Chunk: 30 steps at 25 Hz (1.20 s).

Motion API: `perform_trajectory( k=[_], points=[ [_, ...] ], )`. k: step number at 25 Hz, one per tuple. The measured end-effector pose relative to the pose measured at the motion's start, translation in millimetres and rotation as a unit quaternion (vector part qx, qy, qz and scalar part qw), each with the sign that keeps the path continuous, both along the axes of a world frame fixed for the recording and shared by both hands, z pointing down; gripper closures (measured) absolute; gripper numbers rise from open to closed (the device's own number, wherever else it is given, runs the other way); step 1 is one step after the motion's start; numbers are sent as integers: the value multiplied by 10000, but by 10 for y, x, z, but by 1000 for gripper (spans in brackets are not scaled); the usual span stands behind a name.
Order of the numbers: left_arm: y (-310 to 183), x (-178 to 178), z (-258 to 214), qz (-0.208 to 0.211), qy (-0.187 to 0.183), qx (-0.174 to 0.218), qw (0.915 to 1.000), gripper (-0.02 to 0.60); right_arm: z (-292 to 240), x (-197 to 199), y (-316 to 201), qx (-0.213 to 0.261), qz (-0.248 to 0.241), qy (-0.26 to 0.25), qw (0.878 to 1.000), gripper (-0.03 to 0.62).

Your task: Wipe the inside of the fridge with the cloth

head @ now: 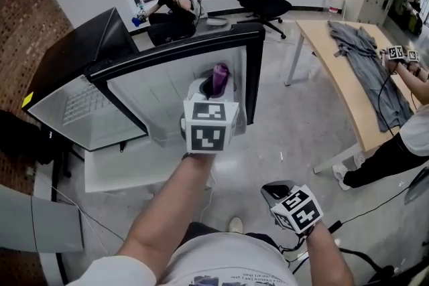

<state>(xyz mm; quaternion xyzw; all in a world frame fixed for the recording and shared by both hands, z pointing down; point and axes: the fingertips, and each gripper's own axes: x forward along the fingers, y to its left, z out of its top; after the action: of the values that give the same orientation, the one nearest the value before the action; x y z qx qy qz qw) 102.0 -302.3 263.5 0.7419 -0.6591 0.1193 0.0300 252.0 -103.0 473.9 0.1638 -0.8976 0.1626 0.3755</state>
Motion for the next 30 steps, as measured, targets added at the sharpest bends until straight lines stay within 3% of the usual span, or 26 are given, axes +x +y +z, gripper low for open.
perform_trajectory(
  k=[5, 12, 22, 26, 30],
  points=[
    [-117, 195, 56, 234, -7, -47, 9997, 511, 39, 84, 5, -42, 147, 40, 9999, 591],
    [-98, 87, 62, 534, 162, 23, 9984, 511, 72, -9, -62, -73, 182, 20, 9998, 591],
    [529, -467, -122, 181, 79, 295, 9994, 511, 72, -395, 4, -135, -218, 38, 9997, 591],
    [820, -935, -204, -247, -24, 413, 9988, 511, 80, -635, 33, -117, -514, 11, 9986, 591],
    [1051, -1160, -134, -625, -7, 378, 9973, 511, 81, -581, 123, -201, -617, 79, 9979, 591]
  ],
)
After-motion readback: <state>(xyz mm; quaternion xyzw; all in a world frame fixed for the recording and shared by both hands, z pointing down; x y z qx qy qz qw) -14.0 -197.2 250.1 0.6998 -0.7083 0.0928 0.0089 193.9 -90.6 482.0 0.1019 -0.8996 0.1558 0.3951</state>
